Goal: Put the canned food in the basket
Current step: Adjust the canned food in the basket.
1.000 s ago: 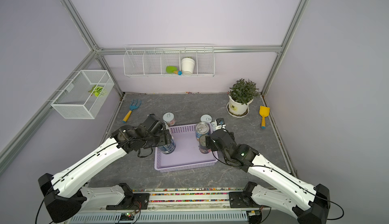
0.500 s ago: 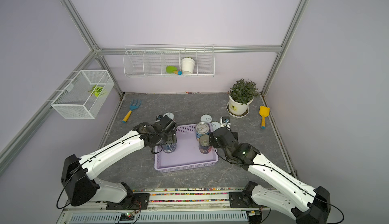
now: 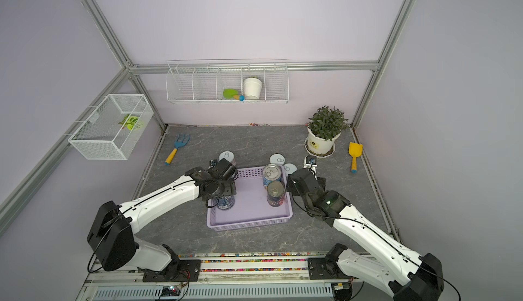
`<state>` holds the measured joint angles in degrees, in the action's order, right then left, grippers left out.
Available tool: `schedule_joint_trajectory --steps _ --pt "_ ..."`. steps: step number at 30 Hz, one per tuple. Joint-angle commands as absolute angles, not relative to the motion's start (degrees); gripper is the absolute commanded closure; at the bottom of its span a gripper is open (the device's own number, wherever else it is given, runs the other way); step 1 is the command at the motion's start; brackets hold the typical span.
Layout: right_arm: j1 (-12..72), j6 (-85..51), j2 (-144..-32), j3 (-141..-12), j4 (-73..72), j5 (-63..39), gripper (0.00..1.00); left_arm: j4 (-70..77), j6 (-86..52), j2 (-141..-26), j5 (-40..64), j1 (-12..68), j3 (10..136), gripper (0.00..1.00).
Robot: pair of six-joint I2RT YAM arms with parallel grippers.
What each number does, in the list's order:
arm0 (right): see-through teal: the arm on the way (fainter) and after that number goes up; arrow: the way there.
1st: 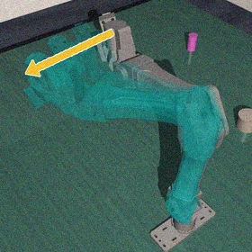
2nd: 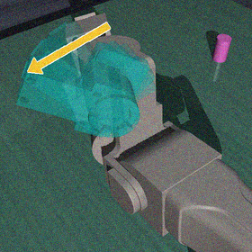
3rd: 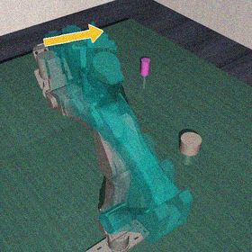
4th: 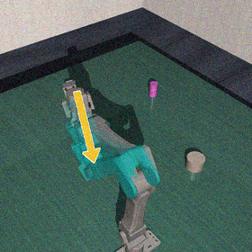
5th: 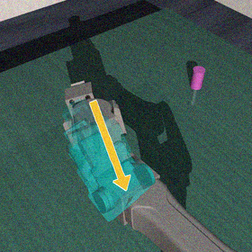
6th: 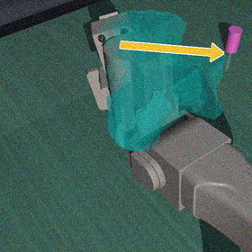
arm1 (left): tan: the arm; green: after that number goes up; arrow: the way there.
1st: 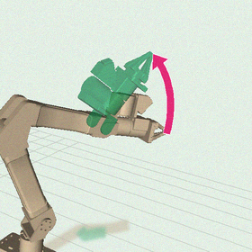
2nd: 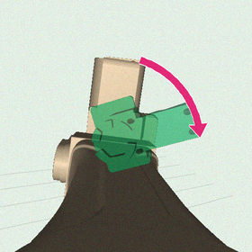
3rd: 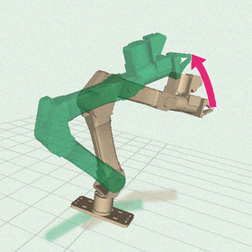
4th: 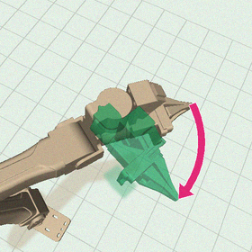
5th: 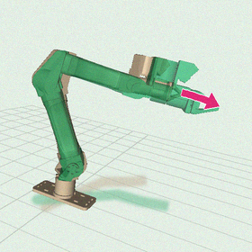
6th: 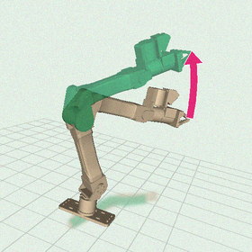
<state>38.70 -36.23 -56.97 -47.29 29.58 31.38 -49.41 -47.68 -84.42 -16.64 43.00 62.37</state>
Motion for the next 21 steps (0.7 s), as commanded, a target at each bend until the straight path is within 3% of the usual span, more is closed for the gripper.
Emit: schedule_joint_trajectory --steps 1,7,14,18,21 --pt "36.41 -36.95 -58.98 -46.93 28.1 29.92 0.02 -47.78 -46.08 -81.98 -23.18 41.02 61.89 0.14" --pt "32.95 -37.25 -68.26 -50.38 25.81 24.86 0.02 -48.67 -44.38 -82.35 -26.44 39.08 62.9 0.09" --pt "31.76 -35.94 -81.79 -61.3 26.98 22.67 0.02 -49.6 -45.05 -86.74 -25.06 33.6 65.13 0.08" --pt "30.81 -34.59 -88.23 -66.18 27.79 19.88 0.02 -47.98 -42.91 -86.47 -21.9 33.66 65.2 0.0" --pt "30.81 -33.98 -91.98 -68.65 28.95 17.59 0.02 -46.91 -42.41 -86.31 -21.5 33.66 64.31 0.0"
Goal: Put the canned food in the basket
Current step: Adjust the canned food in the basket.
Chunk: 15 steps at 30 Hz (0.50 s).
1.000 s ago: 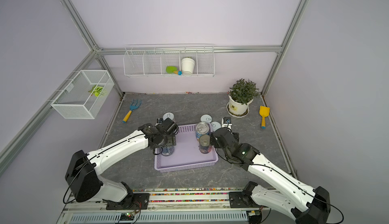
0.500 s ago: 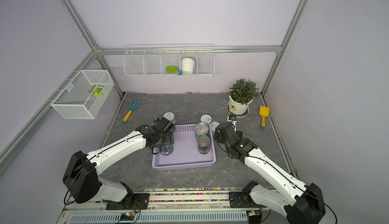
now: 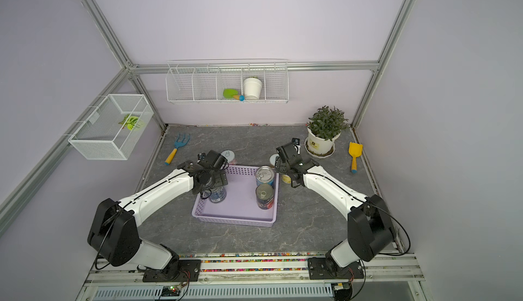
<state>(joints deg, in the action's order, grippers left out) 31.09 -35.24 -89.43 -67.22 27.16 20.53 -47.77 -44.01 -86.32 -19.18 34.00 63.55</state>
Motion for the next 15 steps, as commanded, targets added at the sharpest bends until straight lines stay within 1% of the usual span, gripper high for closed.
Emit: schedule_joint_trajectory --steps 1,7,15 --pt "30.77 -33.87 -92.91 -69.05 29.33 17.33 0.02 -46.58 -42.39 -86.24 -21.21 33.66 64.09 0.0" --pt "30.37 -33.6 -95.59 -69.48 30.66 18.38 0.02 -45.97 -42.54 -83.37 -20.37 33.66 62.91 0.0" --pt "28.68 -33.07 -100.7 -71.99 33.16 18.1 0.02 -42.13 -42.86 -68.65 -22.76 33.93 56.32 0.0"
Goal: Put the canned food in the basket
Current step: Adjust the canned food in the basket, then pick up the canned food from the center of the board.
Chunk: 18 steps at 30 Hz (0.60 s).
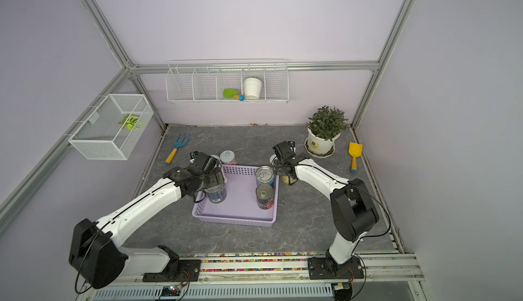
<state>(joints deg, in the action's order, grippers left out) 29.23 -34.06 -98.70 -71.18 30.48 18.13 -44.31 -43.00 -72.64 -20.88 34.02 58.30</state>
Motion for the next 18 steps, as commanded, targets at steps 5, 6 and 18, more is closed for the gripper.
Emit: schedule_joint_trajectory --steps 5,6,18 --pt "27.23 -32.36 -102.7 -72.66 33.08 16.65 0.02 -38.53 -43.67 -59.05 -27.1 33.93 49.97 0.0" --pt "27.07 -32.11 -103.16 -72.77 32.97 16.17 0.02 -38.62 -44.32 -58.0 -27.77 33.84 49.27 0.0" --pt "25.97 -30.87 -106.84 -73.87 32.01 11.26 0.1 -35.95 -44.56 -61.35 -7.29 15.2 41.61 0.0"
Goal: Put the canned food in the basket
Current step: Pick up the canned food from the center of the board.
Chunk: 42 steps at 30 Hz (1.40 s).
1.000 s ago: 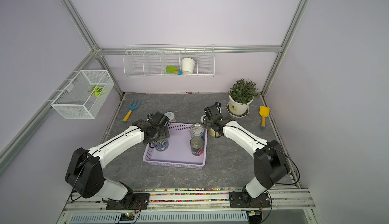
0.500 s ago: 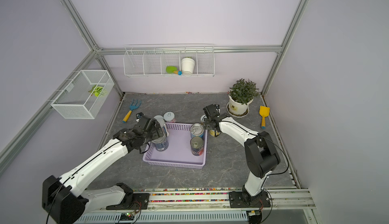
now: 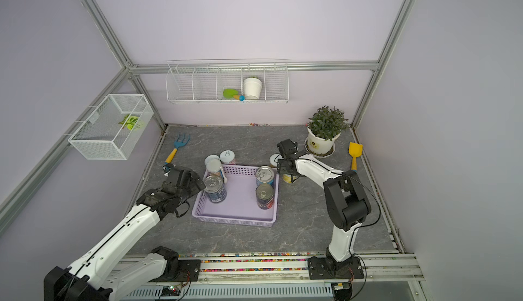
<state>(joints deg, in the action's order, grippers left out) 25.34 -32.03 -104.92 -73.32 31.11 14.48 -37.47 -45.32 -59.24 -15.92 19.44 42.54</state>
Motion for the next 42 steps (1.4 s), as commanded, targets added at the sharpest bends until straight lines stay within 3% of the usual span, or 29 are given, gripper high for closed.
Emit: schedule_joint_trajectory --steps 1,4,10,12,23,27,36,42 --pt "25.86 -30.5 -106.99 -74.37 32.69 10.61 0.11 -36.81 -44.77 -62.48 -7.29 14.38 42.1 0.0" --pt "25.82 -30.1 -107.65 -75.74 34.32 10.71 0.18 -37.48 -44.87 -64.38 -6.61 14.38 43.02 0.0" --pt "25.83 -30.16 -106.57 -75.12 34.63 11.91 0.48 -33.34 -45.25 -67.17 -1.57 14.33 40.87 0.0" --pt "25.76 -30.41 -105.4 -74.83 35.13 12.76 0.53 -33.55 -45.75 -68.3 -1.18 14.32 40.86 0.0" --pt "25.76 -31.25 -88.36 -67.94 35.24 17.05 0.54 -31.29 -47.23 -71.74 5.05 14.34 39.14 0.0" --pt "26.12 -30.89 -79.92 -64.29 33.72 14.19 0.55 -35.12 -47.59 -69.14 1.12 14.32 40.69 0.0" --pt "38.16 -28.72 -60.24 -55.72 30.95 11.16 0.58 -41.2 -48.79 -51.37 -8.18 14.29 41.18 0.0" --pt "47.87 -27.73 -56.81 -52.13 26.86 9.45 0.61 -40.08 -48.43 -37.2 -13.47 14.29 37.94 0.0"
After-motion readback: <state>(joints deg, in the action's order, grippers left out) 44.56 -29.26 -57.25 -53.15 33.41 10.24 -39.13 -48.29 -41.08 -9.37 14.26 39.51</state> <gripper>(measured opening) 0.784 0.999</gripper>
